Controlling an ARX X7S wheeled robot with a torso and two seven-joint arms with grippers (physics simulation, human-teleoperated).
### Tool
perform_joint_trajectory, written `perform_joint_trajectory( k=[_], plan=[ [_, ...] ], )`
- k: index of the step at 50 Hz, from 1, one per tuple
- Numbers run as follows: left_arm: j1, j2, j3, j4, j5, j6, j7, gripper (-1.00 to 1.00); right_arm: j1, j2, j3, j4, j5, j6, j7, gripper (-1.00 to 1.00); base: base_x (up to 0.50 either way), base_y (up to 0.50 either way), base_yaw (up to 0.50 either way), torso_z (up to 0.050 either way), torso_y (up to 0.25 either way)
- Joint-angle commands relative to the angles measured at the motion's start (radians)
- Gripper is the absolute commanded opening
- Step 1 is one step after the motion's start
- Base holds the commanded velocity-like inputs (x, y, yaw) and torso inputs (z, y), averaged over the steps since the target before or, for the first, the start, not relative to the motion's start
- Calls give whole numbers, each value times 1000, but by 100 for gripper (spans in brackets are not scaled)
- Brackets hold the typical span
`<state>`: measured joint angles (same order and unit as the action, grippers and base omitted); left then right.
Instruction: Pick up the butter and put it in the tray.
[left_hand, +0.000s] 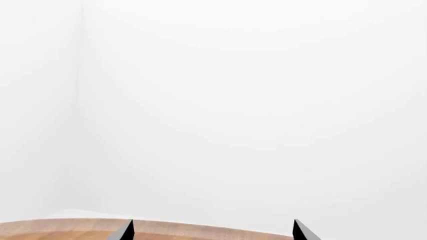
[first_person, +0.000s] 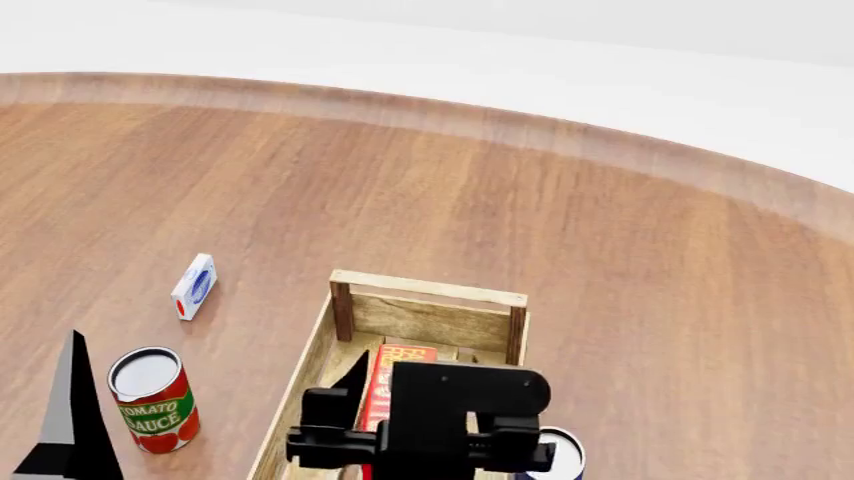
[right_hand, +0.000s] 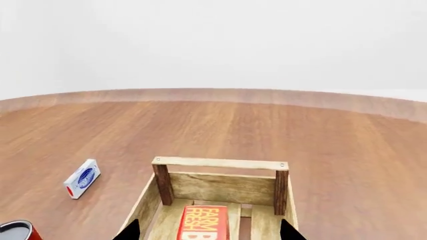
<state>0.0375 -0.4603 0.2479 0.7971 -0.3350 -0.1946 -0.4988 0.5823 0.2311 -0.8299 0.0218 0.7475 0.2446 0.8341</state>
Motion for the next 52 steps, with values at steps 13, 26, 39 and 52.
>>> perform_joint_trajectory(
  k=[13, 26, 39, 52],
  plan=[
    [1, -2, 16, -8, 12, 10, -1, 100, -97, 232, -52, -359, -143, 43, 151, 100, 0, 0, 0, 0, 0],
    [0, -5, 27, 6, 18, 0, -7, 100, -205, 350, -96, -518, -271, 62, 270, 100, 0, 0, 0, 0, 0],
    [0, -5, 39, 0, 27, 6, -7, 100, -294, 420, -161, -597, -397, 48, 336, 100, 0, 0, 0, 0, 0],
    [2, -4, 59, -8, 46, 10, -7, 100, -350, 452, -181, -617, -474, -2, 365, 100, 0, 0, 0, 0, 0]
  ],
)
